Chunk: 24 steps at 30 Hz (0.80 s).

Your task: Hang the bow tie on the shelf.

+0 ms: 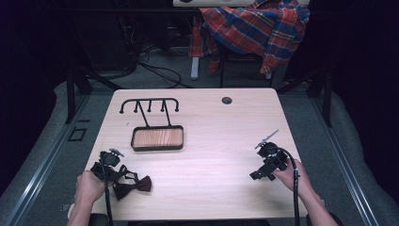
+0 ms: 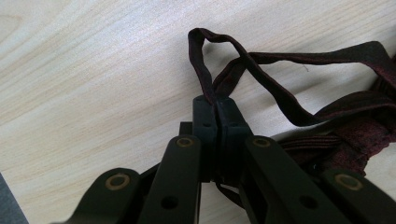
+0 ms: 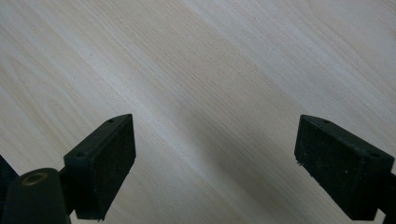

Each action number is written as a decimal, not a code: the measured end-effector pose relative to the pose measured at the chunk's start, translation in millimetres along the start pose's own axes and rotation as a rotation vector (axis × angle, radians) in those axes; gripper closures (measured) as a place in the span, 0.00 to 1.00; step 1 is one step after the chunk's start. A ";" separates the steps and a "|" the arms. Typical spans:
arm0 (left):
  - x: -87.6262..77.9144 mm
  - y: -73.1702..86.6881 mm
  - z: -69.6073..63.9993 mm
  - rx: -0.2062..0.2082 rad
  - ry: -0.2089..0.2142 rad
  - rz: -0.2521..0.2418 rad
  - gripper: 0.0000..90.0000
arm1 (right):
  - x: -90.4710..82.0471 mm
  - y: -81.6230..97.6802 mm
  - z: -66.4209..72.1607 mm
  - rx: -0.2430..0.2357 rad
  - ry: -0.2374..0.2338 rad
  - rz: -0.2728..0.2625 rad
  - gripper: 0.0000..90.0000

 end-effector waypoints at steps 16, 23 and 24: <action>-21.9 0.8 6.6 -0.061 0.019 -0.141 0.99 | -1.4 0.0 -1.0 -0.004 -0.001 0.012 0.14; -32.2 1.3 7.9 -0.071 0.000 -0.193 0.99 | 0.0 0.5 -0.1 0.002 -0.006 0.003 0.14; -33.4 1.6 8.1 -0.073 -0.001 -0.196 0.99 | 0.0 0.6 -0.4 0.003 -0.006 0.004 0.13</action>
Point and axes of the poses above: each handheld gripper's, and its own axes: x roughly forward along the jaws, y roughly out of its underside, z roughly to its left, the point moved 2 cm from there along x, roughly forward along the jaws, and after that the axes turned 10 degrees about -y, right-handed, at the moved point
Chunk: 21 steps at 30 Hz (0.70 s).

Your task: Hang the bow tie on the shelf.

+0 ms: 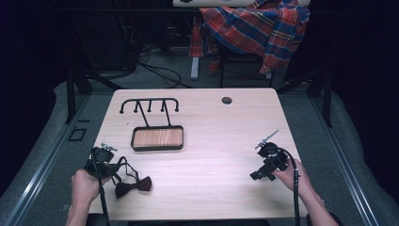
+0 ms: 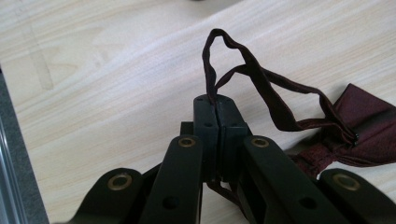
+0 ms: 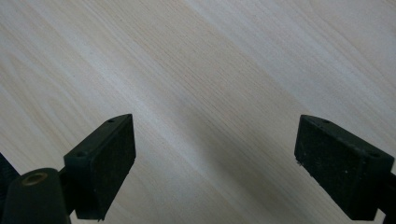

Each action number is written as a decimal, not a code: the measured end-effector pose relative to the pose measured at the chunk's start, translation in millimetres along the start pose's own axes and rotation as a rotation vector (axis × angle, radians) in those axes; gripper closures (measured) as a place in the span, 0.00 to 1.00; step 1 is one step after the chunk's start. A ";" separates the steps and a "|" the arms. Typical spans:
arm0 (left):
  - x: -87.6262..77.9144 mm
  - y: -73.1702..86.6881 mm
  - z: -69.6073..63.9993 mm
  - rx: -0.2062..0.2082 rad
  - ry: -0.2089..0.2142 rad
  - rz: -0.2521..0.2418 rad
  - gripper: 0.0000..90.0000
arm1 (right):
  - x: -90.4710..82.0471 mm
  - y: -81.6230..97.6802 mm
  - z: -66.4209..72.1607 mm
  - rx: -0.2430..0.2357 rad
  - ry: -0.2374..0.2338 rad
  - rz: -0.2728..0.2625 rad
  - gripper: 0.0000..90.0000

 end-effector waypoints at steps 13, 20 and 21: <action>-18.0 -7.3 -4.0 -0.003 -0.022 -0.103 0.99 | -0.1 0.8 -0.2 0.001 0.000 0.002 0.14; -29.5 -13.0 -8.4 0.013 -0.046 -0.168 0.99 | 0.4 1.1 -0.1 0.004 -0.005 -0.002 0.14; -31.2 -13.9 -8.7 0.015 -0.048 -0.172 0.99 | 0.5 1.1 -0.1 0.004 -0.005 -0.001 0.14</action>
Point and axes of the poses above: each handheld gripper's, and its own axes: x roughly forward along the jaws, y roughly out of its underside, z roughly to its left, the point moved 2 cm from there along x, roughly forward along the jaws, and after that the axes turned 10 degrees about -y, right-handed, at the moved point
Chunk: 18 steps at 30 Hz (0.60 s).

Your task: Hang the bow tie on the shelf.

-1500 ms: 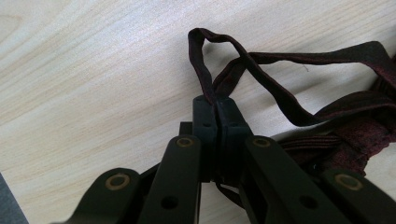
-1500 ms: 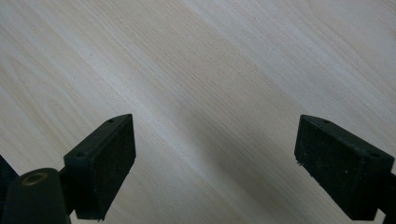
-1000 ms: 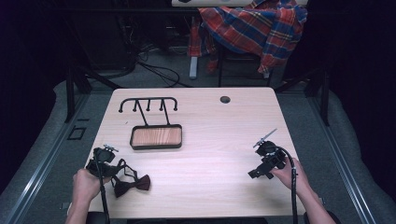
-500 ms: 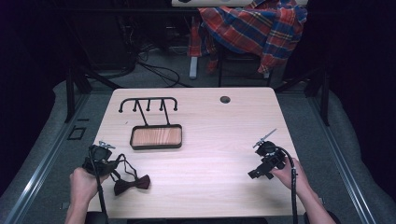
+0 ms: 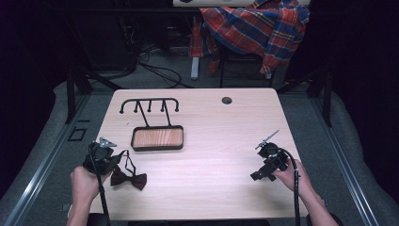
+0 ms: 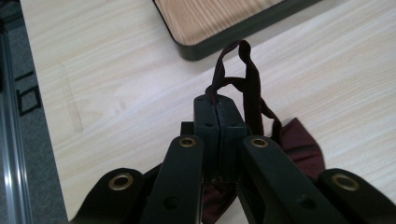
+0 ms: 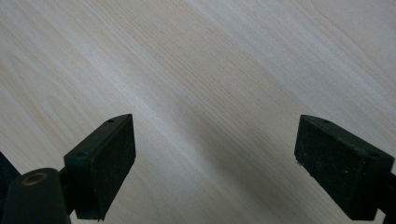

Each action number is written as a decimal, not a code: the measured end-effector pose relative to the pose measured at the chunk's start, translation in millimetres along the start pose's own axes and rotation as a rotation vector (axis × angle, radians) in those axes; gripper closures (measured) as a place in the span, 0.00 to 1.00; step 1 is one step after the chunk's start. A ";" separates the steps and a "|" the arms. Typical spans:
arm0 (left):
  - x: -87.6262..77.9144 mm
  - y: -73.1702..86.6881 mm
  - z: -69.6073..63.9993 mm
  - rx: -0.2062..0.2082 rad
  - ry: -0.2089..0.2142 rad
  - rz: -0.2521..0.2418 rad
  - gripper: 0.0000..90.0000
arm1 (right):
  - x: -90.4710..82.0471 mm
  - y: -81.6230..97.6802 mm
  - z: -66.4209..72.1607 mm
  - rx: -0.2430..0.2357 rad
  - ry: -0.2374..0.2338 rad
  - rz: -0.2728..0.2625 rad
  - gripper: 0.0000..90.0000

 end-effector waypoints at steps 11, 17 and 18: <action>-9.9 -10.9 0.7 0.011 -0.016 -0.063 0.99 | -0.2 0.7 -0.1 0.004 -0.002 0.001 0.14; -14.6 -13.8 5.2 0.005 -0.017 -0.082 0.99 | -1.1 1.1 -1.4 -0.004 0.005 0.009 0.14; -16.2 -14.4 6.4 0.007 -0.014 -0.082 0.99 | -1.8 1.0 -1.7 -0.006 0.005 0.020 0.14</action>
Point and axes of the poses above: each handheld gripper's, and its own axes: x roughly forward along the jaws, y roughly out of its underside, z roughly to its left, the point moved 2 cm from there along x, roughly forward along the jaws, and after that the axes turned 10 degrees about -y, right-handed, at the moved point
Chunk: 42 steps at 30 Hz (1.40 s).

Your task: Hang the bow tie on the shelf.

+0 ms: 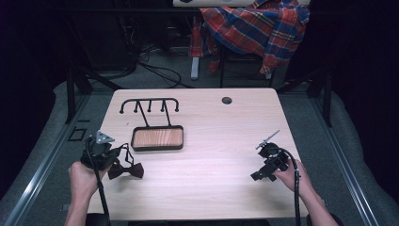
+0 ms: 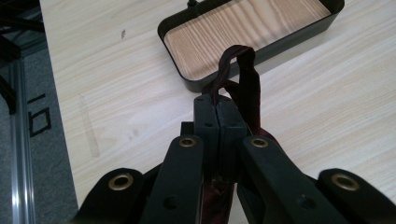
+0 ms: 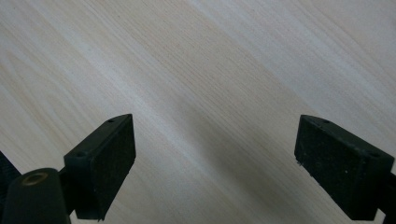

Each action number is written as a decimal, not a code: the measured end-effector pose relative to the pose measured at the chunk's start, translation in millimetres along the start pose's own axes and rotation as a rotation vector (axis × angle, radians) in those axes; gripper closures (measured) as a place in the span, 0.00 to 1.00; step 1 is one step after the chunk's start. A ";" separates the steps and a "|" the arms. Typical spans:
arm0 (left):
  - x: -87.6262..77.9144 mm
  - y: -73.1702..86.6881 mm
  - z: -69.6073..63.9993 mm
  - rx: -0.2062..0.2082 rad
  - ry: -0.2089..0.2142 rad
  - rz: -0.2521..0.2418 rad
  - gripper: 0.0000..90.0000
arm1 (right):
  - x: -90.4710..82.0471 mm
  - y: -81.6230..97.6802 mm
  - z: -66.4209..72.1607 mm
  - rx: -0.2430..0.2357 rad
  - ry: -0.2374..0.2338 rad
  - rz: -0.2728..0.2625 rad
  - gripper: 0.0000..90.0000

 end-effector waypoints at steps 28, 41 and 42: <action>-6.4 -43.5 7.9 0.024 -0.001 -0.042 0.99 | 1.6 0.9 0.3 0.012 -0.001 -0.009 0.14; -9.2 -64.1 16.7 0.034 -0.013 -0.058 0.99 | 1.8 0.9 0.5 0.010 -0.001 0.000 0.14; -9.3 -65.5 17.6 0.034 -0.008 -0.061 0.99 | 2.1 1.0 0.4 0.008 -0.002 -0.001 0.14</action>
Point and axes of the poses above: each handheld gripper's, and its own axes: x roughly forward along the jaws, y roughly out of its underside, z roughly to its left, the point moved 2 cm from there along x, roughly forward along the jaws, and after that the axes turned 10 degrees about -y, right-handed, at the moved point
